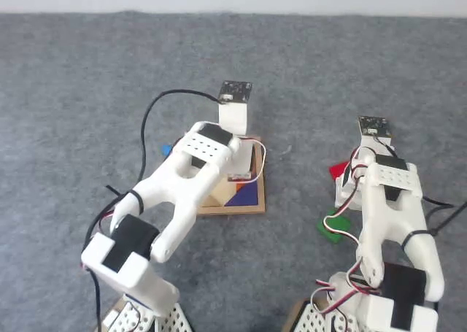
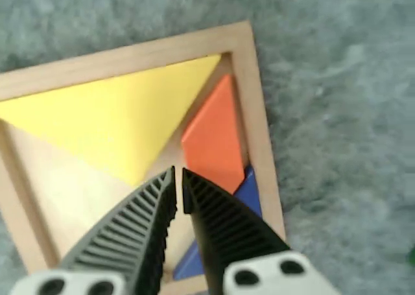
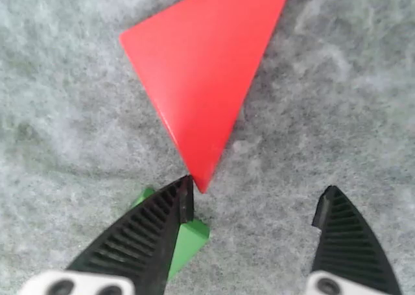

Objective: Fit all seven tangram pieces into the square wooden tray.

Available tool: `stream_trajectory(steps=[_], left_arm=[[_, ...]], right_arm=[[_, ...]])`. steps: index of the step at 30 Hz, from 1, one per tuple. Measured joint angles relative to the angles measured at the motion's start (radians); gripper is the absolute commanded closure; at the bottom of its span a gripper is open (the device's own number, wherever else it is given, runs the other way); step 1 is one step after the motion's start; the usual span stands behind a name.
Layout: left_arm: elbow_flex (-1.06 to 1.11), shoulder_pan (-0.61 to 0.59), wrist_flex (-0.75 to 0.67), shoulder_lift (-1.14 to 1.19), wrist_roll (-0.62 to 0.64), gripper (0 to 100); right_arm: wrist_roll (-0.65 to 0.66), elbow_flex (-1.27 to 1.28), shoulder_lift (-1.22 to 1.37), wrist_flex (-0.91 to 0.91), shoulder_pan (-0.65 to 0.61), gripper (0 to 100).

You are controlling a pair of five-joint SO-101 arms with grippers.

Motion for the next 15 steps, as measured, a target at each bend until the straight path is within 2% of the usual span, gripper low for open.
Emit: stream_trajectory(steps=[8,15], left_arm=[[0.032,0.012,-0.025,0.040,0.005,99],[-0.149,0.003,0.100,0.190,0.043,99]], right_arm=[[0.000,0.000,0.000,0.000,0.023,69.1],[0.000,0.000,0.000,0.000,0.023,69.1]])
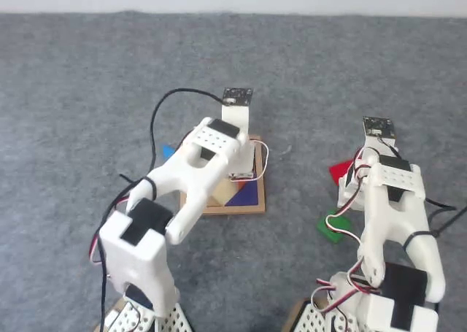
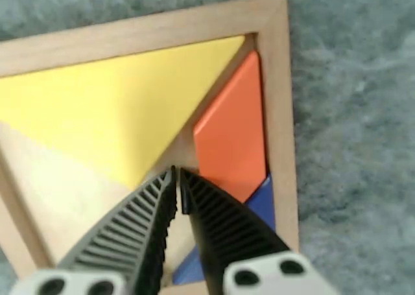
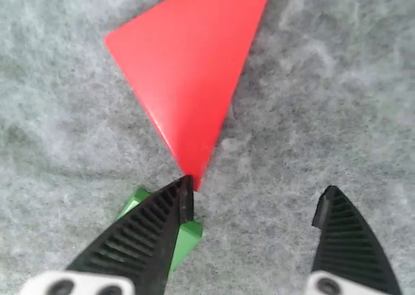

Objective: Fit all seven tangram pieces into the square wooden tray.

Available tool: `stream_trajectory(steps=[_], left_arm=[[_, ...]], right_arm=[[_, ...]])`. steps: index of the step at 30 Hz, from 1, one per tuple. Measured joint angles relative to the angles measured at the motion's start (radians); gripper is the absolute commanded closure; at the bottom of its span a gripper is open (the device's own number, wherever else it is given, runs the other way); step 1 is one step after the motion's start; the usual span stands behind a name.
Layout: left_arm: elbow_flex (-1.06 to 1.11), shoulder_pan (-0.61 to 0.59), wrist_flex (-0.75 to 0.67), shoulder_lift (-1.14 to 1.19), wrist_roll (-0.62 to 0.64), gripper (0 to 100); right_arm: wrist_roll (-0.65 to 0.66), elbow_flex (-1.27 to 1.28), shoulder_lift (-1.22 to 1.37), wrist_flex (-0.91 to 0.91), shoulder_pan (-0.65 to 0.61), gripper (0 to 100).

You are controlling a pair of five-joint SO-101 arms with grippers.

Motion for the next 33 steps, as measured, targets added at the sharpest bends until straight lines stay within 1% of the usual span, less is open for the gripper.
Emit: stream_trajectory(steps=[3,9,15,19,25,29,33], left_arm=[[-0.018,0.015,0.005,0.006,-0.002,99],[-0.035,0.020,-0.031,0.012,0.003,99],[-0.071,-0.032,-0.038,0.012,-0.002,99],[-0.077,-0.040,-0.038,0.012,-0.003,99],[-0.077,0.008,-0.037,0.012,-0.003,99],[-0.029,0.034,-0.038,-0.081,-0.015,99],[0.130,0.029,-0.109,-0.265,-0.046,99]], right_arm=[[0.000,0.000,0.000,0.000,0.000,69.1],[0.000,0.000,0.000,0.000,0.000,69.1],[0.000,0.000,0.000,0.000,0.000,69.1],[0.000,0.000,0.000,0.000,0.000,69.1],[0.000,0.000,0.000,0.000,0.000,69.1],[0.000,0.000,0.000,0.000,0.000,69.1],[0.000,0.000,0.000,0.000,0.000,69.1]])
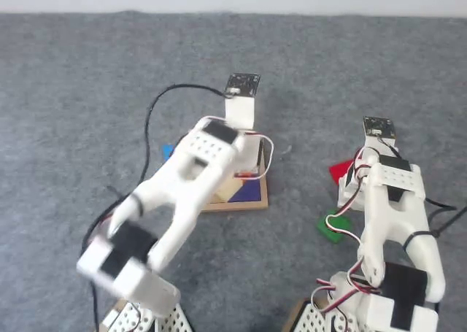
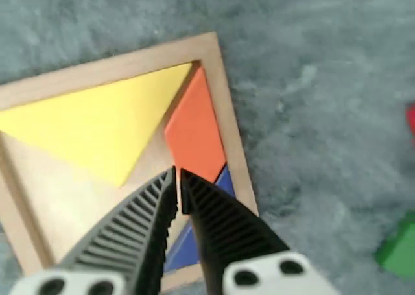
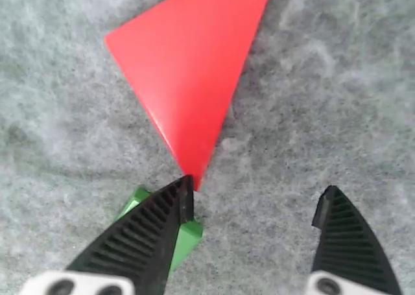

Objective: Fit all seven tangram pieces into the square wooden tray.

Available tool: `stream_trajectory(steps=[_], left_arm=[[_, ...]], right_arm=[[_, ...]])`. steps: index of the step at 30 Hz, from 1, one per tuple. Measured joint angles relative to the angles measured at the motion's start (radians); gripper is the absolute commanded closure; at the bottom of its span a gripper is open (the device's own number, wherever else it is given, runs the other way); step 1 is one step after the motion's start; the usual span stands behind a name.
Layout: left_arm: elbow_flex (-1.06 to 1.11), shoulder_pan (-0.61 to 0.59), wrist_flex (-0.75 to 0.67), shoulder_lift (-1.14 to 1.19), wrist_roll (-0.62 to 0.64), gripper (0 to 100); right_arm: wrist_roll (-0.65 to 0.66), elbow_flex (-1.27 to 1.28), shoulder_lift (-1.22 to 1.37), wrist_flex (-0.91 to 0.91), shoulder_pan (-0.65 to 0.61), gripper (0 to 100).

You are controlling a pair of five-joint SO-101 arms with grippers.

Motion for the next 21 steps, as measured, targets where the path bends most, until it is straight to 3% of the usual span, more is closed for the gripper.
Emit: stream_trajectory(steps=[6,16,21], left_arm=[[0.272,-0.044,-0.109,-0.345,-0.072,99],[0.526,-0.370,-0.118,-0.861,-0.258,99],[0.704,-0.423,-0.163,-0.974,-0.351,99]], right_arm=[[0.000,-0.028,0.000,0.023,0.000,69.0],[0.032,-0.175,0.000,0.160,-0.002,69.0],[0.023,-0.192,0.002,0.123,-0.118,68.8]])
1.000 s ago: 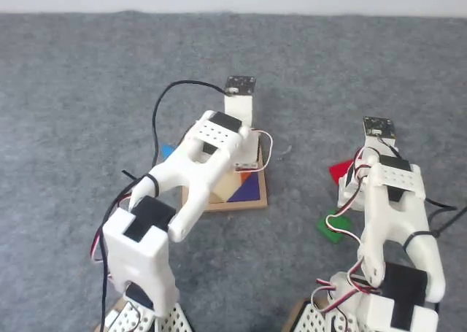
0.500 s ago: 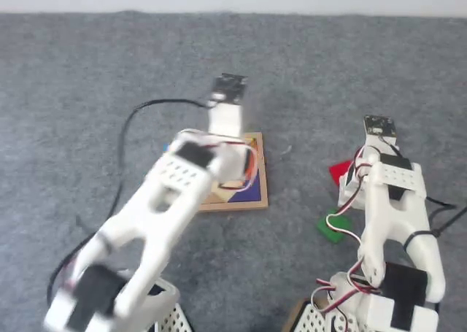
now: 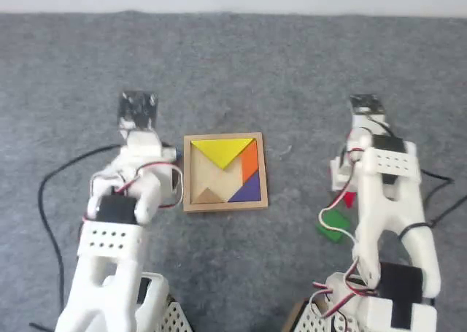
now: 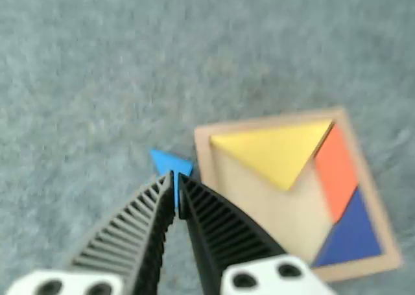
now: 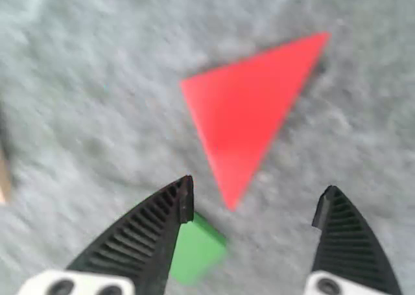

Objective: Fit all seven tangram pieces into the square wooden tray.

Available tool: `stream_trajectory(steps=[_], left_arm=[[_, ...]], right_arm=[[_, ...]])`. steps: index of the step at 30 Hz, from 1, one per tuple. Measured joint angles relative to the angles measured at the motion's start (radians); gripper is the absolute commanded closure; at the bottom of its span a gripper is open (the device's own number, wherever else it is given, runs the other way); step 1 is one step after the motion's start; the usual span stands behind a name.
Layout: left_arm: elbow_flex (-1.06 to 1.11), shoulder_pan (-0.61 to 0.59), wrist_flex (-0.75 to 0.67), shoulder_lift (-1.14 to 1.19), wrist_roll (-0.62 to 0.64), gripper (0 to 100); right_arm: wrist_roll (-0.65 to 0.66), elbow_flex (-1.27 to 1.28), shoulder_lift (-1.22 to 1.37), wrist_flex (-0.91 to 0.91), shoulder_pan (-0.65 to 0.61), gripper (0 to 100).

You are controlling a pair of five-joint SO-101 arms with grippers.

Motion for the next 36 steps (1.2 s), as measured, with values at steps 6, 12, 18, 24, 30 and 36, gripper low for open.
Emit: stream_trajectory(steps=[6,12,18,24,30,36], left_arm=[[0.126,-0.051,-0.054,-0.025,-0.110,99],[0.232,-0.143,-0.120,-0.029,-0.192,99],[0.288,-0.184,-0.186,-0.031,-0.253,99],[0.288,-0.187,-0.189,-0.031,-0.256,99],[0.288,-0.187,-0.189,-0.031,-0.256,99],[0.288,-0.187,-0.189,-0.031,-0.259,99]], right_arm=[[-0.288,0.000,0.086,-0.097,-0.132,68.7],[-0.353,-0.002,0.190,-0.157,-0.143,68.7],[-0.356,-0.049,0.245,-0.160,-0.072,68.8],[-0.348,-0.112,0.319,-0.160,-0.020,69.0],[-0.279,-0.224,0.445,-0.152,-0.021,68.7],[-0.310,-0.358,0.522,-0.083,-0.046,67.0]])
